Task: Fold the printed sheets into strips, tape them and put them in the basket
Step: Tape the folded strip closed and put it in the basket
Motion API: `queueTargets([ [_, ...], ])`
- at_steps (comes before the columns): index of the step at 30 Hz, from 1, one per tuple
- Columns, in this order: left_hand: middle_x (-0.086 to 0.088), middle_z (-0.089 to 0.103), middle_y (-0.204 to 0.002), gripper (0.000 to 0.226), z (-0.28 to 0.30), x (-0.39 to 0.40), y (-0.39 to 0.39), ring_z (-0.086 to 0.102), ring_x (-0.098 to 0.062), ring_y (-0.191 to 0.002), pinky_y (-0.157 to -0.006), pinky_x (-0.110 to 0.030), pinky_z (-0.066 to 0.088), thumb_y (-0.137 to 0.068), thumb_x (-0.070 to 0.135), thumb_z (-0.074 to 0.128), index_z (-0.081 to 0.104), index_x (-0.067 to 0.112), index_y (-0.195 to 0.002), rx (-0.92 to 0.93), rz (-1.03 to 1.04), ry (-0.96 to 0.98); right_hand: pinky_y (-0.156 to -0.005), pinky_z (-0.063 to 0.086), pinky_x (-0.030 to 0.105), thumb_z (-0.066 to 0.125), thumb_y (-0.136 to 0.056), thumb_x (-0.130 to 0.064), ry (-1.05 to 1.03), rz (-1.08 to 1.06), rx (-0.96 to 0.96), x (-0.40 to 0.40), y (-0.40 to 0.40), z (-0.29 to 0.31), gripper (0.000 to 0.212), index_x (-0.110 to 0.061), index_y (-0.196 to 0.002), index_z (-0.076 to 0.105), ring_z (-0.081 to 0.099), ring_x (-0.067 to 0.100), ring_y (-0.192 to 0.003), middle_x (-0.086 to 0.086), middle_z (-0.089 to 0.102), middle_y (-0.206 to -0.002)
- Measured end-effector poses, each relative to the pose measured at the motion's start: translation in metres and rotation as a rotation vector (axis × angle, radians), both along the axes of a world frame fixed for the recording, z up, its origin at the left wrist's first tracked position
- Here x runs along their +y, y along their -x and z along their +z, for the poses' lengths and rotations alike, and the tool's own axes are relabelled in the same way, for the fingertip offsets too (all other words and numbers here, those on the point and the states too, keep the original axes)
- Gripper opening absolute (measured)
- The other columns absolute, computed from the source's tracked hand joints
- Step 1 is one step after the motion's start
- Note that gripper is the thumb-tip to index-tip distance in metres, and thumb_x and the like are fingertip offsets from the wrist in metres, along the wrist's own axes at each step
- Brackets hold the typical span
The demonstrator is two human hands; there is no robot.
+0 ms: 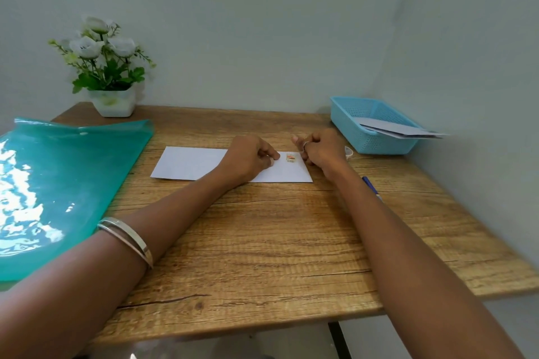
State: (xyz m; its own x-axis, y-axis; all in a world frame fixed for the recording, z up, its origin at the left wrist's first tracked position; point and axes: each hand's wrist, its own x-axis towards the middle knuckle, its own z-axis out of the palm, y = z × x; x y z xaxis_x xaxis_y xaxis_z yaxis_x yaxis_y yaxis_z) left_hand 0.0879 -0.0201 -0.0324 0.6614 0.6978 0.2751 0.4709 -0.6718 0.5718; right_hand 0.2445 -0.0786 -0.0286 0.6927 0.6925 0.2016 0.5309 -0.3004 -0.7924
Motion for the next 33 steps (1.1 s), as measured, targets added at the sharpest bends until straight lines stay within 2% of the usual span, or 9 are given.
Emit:
queueTargets([
  [5,-0.004,0.065,-0.122,0.025,-0.001,0.001,0.000,0.058,-0.017,-0.106,-0.086,-0.017,0.037,-0.087,0.010,0.064,0.071,0.014,-0.110,-0.014,-0.006,-0.014,-0.082,0.053,0.042,0.083,-0.069,-0.034,0.117,0.038,-0.089,0.005,0.003,-0.004,0.032,-0.008,-0.080,0.068,0.063,0.019,-0.086,0.004,0.070,-0.083],
  [8,-0.004,0.065,-0.122,0.024,-0.001,0.001,0.000,0.057,-0.016,-0.106,-0.085,-0.016,0.036,-0.087,0.009,0.063,0.071,0.014,-0.110,-0.015,-0.011,-0.007,-0.080,0.052,0.042,0.081,-0.070,-0.038,0.144,0.016,-0.127,0.011,0.002,-0.005,0.032,-0.011,-0.080,0.067,0.061,0.020,-0.090,0.003,0.069,-0.086],
  [13,-0.004,0.067,-0.118,0.026,-0.001,0.000,0.001,0.057,-0.013,-0.098,-0.084,-0.017,0.037,-0.087,0.009,0.064,0.070,0.015,-0.112,-0.029,-0.012,-0.010,-0.067,0.041,0.030,0.075,-0.078,-0.035,0.136,0.018,-0.235,0.009,0.004,-0.011,0.023,-0.014,-0.084,0.067,0.059,0.016,-0.093,-0.002,0.067,-0.089],
  [17,0.000,0.067,-0.097,0.029,0.003,-0.004,0.006,0.056,-0.008,-0.085,-0.078,-0.015,0.039,-0.084,0.002,0.065,0.070,0.012,-0.110,-0.180,0.022,0.046,-0.085,0.044,0.032,0.067,-0.086,-0.037,0.079,0.263,-0.270,-0.007,0.008,0.004,0.031,-0.017,-0.110,0.068,0.057,0.018,-0.107,0.002,0.066,-0.113],
  [20,0.002,0.067,-0.097,0.025,0.016,0.000,0.016,0.061,-0.011,-0.091,-0.081,-0.019,0.045,-0.084,-0.003,0.062,0.071,0.010,-0.103,-0.326,0.127,0.075,-0.100,0.040,0.037,0.069,-0.082,-0.042,0.258,0.503,-0.313,-0.014,0.007,0.012,0.050,-0.023,-0.127,0.059,0.047,0.021,-0.124,0.000,0.054,-0.136],
  [22,-0.001,0.069,-0.107,0.021,0.026,0.009,0.025,0.063,-0.016,-0.099,-0.088,-0.028,0.047,-0.085,0.007,0.063,0.070,0.011,-0.105,-0.185,0.261,-0.074,-0.107,0.035,0.045,0.071,-0.075,-0.052,0.388,0.554,-0.390,-0.012,0.004,0.010,0.059,-0.032,-0.129,0.056,0.038,0.022,-0.132,-0.002,0.048,-0.142],
  [24,-0.007,0.065,-0.116,0.029,0.029,0.022,0.039,0.058,-0.026,-0.110,-0.096,-0.041,0.042,-0.086,0.028,0.064,0.065,0.013,-0.111,0.158,0.399,-0.211,-0.109,0.032,0.051,0.073,-0.071,-0.055,0.416,0.526,-0.428,-0.008,0.001,0.007,0.061,-0.037,-0.127,0.056,0.034,0.022,-0.135,-0.004,0.047,-0.143],
  [27,-0.015,0.056,-0.127,0.052,0.030,0.039,0.065,0.048,-0.036,-0.120,-0.100,-0.052,0.040,-0.081,0.050,0.064,0.056,0.014,-0.117,0.532,0.520,-0.096,-0.107,0.030,0.058,0.073,-0.067,-0.059,0.415,0.519,-0.471,-0.005,0.000,0.008,0.061,-0.041,-0.123,0.056,0.034,0.024,-0.134,-0.006,0.048,-0.140],
  [33,-0.013,0.058,-0.125,0.050,0.036,0.043,0.081,0.050,-0.031,-0.118,-0.097,-0.043,0.041,-0.084,0.037,0.068,0.055,0.006,-0.121,0.534,0.519,-0.127,-0.107,0.031,0.055,0.073,-0.071,-0.055,0.394,0.550,-0.371,-0.009,-0.002,0.007,0.056,-0.042,-0.121,0.050,0.037,0.023,-0.128,-0.008,0.048,-0.134],
])
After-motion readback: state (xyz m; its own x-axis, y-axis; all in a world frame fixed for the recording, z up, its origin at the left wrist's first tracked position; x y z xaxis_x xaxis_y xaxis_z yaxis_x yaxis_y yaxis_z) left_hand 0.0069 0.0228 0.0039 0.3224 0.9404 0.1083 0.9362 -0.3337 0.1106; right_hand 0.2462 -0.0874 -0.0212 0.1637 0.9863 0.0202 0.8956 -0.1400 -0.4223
